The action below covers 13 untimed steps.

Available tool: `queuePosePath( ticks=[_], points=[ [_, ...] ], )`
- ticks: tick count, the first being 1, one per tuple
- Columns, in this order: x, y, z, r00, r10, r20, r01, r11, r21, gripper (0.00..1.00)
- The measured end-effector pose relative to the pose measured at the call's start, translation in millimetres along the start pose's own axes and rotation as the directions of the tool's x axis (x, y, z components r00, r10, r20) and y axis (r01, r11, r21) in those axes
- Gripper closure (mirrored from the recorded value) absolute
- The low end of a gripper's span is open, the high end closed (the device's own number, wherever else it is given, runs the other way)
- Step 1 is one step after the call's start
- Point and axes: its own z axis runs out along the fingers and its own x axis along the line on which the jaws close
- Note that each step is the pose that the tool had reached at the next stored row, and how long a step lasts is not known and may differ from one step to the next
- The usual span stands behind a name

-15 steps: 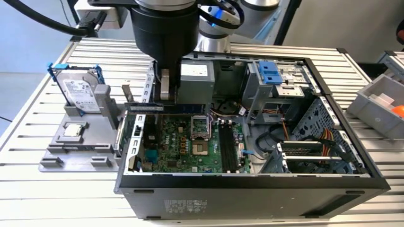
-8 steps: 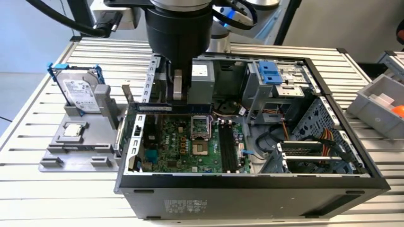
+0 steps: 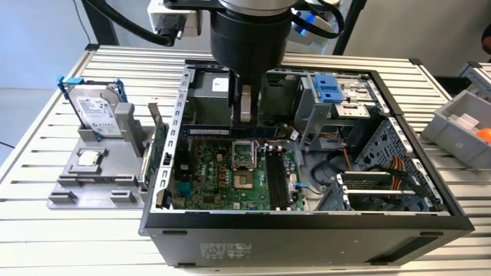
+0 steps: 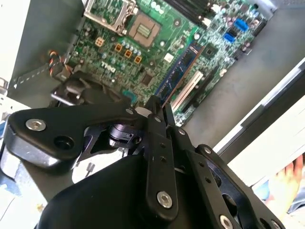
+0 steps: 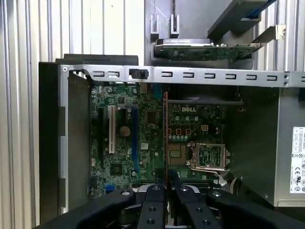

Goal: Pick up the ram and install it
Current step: 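Pick up the ram and move it above insertion slot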

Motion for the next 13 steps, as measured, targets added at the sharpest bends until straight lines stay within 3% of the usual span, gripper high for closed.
queuePosePath(
  ticks=[5,10,13],
  points=[
    [-3.4,-13.8,-0.1,1.0,0.0,-0.0002,0.0,1.0,-0.0016,1.0],
    [-23.6,-18.7,0.9,1.0,0.0,-0.0001,0.0,1.0,-0.0016,1.0],
    [-30.9,-24.9,1.2,1.0,0.0,-0.0001,0.0,1.0,-0.0016,1.0]
  ],
)
